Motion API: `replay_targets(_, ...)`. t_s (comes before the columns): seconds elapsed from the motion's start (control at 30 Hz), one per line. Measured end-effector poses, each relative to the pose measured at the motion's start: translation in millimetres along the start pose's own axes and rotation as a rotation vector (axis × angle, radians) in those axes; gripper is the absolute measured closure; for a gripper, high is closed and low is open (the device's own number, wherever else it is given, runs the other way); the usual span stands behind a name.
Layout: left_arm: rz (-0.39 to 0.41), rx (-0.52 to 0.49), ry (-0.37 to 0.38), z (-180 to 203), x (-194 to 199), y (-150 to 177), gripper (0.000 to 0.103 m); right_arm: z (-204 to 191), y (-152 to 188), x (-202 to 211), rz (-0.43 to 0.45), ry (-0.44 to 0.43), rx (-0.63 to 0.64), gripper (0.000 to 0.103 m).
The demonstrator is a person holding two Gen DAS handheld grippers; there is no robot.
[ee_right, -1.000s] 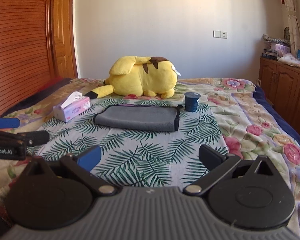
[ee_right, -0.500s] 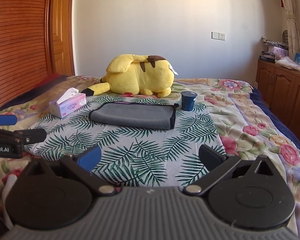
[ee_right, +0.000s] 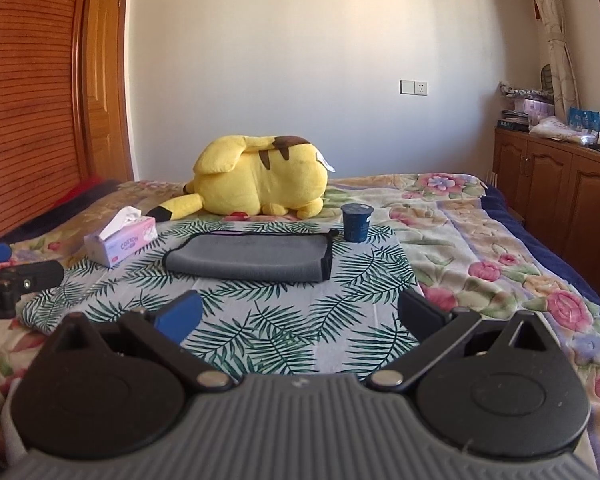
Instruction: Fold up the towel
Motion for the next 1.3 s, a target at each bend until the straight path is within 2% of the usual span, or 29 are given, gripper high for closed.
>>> replay_targets(0.27,0.023,0.006,0.001,-3,5,-1,0.016,6,-2,4,0.040,0.003,-0.021,0.000)
replay_targets(0.6,0.069,-0.020,-0.037,-1,13,-2,0.016,9,-3,10,0.086,0.016,-0.030,0.000)
replay_targets(1.3,0.067,-0.024,-0.040,1,13,-1,0.016,8,-2,9,0.084,0.022,-0.030,0.000)
Point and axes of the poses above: each gripper's, at about its wrist camera, not at the fingertips, and x roughly against the way its jaws point, z to its right, y to its underside, the point moved 2 cm from there along -x, roughly the way its jaws point, and after that the axes turned 9 degrees about -z, right-handed, at the moved point
